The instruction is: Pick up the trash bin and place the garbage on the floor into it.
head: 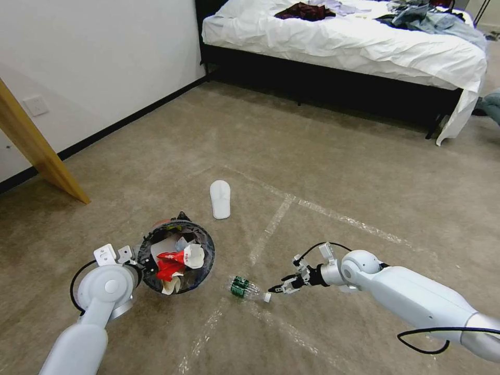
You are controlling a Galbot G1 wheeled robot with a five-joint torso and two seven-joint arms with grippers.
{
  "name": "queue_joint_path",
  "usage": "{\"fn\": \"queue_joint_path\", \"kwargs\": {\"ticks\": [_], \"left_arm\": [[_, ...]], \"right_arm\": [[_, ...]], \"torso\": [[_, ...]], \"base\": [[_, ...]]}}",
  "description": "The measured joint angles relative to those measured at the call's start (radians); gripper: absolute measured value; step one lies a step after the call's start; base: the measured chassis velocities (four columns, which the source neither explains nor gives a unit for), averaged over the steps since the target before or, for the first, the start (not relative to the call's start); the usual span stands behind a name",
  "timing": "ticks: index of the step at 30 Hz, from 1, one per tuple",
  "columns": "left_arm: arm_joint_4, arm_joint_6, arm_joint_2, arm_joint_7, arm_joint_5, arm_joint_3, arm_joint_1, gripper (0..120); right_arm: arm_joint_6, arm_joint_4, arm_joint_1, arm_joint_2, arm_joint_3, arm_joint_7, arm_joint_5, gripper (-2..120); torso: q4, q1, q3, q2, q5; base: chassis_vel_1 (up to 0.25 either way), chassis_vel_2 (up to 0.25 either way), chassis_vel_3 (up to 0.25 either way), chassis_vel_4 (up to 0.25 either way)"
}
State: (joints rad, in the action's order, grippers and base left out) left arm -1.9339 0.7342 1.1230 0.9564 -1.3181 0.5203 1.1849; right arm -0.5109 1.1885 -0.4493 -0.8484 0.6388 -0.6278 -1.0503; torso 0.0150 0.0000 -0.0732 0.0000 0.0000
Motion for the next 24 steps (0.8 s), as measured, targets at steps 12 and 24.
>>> {"fn": "queue_joint_path", "kwargs": {"ticks": [12, 24], "left_arm": [[0.013, -0.001, 0.011, -0.011, 0.013, -0.009, -0.008, 0], [0.023, -0.006, 0.026, -0.040, 0.045, 0.001, 0.005, 0]], "right_arm": [[0.005, -0.090, 0.056, -0.037, 0.057, -0.059, 0.108, 100], [0.057, -0.216, 0.182, -0.092, 0.146, -0.198, 0.425, 100]], "torso": [[0.0000, 0.000, 0.000, 0.000, 0.0001], [-0.0001, 0.000, 0.000, 0.000, 0.0000]], "base": [[0.000, 0.000, 0.000, 0.000], [0.000, 0.000, 0.000, 0.000]]}}
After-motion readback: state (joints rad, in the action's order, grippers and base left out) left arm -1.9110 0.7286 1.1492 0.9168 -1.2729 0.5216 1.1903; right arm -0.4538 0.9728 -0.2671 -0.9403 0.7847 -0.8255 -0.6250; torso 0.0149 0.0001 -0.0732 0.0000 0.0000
